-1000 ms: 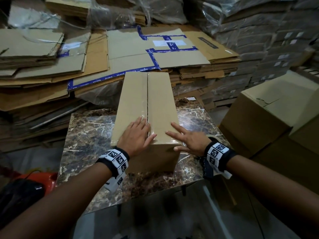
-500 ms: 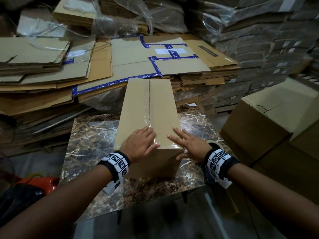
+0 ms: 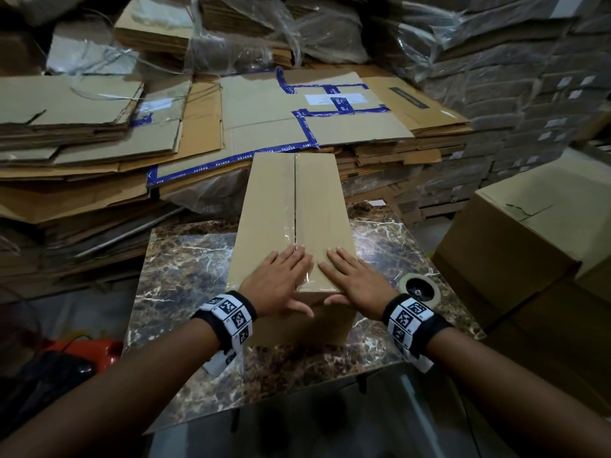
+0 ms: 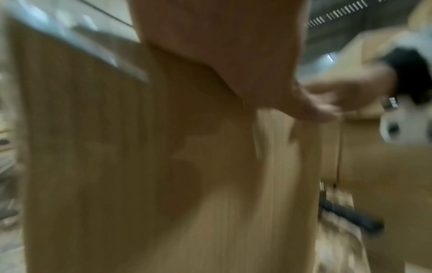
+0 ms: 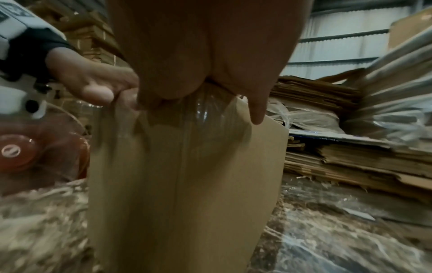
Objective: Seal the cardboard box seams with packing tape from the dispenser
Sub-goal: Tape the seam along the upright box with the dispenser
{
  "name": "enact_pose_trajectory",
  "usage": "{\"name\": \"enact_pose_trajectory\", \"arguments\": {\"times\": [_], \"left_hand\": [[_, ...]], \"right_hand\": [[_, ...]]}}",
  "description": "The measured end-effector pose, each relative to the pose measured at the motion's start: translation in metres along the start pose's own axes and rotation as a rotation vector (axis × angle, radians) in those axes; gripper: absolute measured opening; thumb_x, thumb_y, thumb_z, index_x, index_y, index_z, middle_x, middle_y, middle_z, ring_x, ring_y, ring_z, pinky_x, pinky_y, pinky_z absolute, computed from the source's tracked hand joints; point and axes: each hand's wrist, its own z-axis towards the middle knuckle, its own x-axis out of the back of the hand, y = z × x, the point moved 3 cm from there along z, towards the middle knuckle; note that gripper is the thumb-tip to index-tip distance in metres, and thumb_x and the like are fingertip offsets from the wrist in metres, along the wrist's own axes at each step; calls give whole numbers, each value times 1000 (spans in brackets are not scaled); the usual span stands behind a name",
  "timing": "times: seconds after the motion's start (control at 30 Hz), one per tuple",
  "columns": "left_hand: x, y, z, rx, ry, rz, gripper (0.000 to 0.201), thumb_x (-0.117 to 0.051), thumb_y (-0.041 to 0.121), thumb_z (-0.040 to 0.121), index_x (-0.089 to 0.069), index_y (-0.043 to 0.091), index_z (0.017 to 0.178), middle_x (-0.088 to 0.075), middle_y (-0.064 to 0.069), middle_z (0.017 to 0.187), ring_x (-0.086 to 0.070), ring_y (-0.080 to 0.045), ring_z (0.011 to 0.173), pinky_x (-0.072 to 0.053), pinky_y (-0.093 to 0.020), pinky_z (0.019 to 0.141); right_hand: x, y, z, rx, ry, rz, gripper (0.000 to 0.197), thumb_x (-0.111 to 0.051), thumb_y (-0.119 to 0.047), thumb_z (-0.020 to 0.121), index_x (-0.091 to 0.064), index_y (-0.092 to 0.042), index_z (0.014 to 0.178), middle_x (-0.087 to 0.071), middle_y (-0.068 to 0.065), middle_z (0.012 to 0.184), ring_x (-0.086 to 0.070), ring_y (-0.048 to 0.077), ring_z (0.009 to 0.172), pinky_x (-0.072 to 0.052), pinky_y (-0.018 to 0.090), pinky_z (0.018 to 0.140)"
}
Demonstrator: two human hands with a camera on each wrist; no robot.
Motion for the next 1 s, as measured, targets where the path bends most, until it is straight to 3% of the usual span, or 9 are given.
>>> {"name": "enact_pose_trajectory", "arguments": {"times": [0.13,0.23,0.33,0.4,0.47,0.57,0.8,0.9,1.0], "left_hand": [[18,-26,-12,-32,51,-125,107,-2,88,76,-11,18,157,-5,-9,165,-5,-21,152,-7,-38,123],[18,-44,-22,-38,50,-101,106,1,86,79,-13,15,156,-13,-9,164,-12,-20,151,-8,-32,120],[2,-47,-31,-32,176,-91,96,-7,77,90,-38,7,148,-41,-16,152,-41,-27,140,-35,-40,113],[-3,-47,-37,22,412,-118,80,-17,64,99,-55,3,134,-59,-18,134,-60,-30,122,-53,-43,95],[-6,-51,-43,168,661,-208,65,-25,51,104,-63,2,125,-65,-17,126,-65,-29,114,-54,-39,91],[-15,-50,-51,491,963,-520,48,-36,32,102,-66,0,121,-66,-16,126,-64,-26,116,-49,-32,97],[-40,-33,-51,1195,1343,-1294,30,-45,29,102,-53,12,126,-67,-11,121,-62,-22,113,-50,-33,94],[-45,-33,-47,1268,1434,-1492,28,-44,29,103,-44,15,126,-66,-16,116,-62,-28,111,-46,-23,87],[-44,-30,-48,1241,1491,-1380,48,-40,40,100,-31,14,138,-56,-19,124,-57,-30,110,-45,-18,82]], "right_hand": [[0,1,-1,-10,-13,52,100,-17,-84,73,-9,-29,156,0,3,166,2,22,152,-18,51,121],[15,-6,3,-117,19,215,95,-20,-87,74,-34,-31,150,-21,1,163,-13,21,151,-14,56,120],[29,-26,24,-146,165,248,71,-20,-72,90,-58,-27,130,-50,3,144,-35,23,140,-18,54,117],[19,-40,34,-86,153,183,69,-13,-66,94,-47,-27,139,-41,4,153,-27,24,146,-16,52,118],[8,-44,37,-80,140,121,72,-5,-65,94,-31,-27,149,-27,4,161,-18,23,150,-13,53,121],[4,-41,39,-104,217,87,62,-10,-58,99,-27,-27,151,-25,5,161,-18,25,150,-17,51,121],[1,-43,43,-135,203,33,61,-8,-55,99,-20,-30,154,-16,3,164,-11,26,152,-17,53,120],[2,-43,43,-152,190,34,63,-7,-57,98,-21,-30,153,-15,2,164,-9,26,152,-17,55,119],[6,-46,38,-157,216,54,65,-12,-59,98,-34,-24,148,-27,6,161,-18,28,150,-23,53,118]]}}
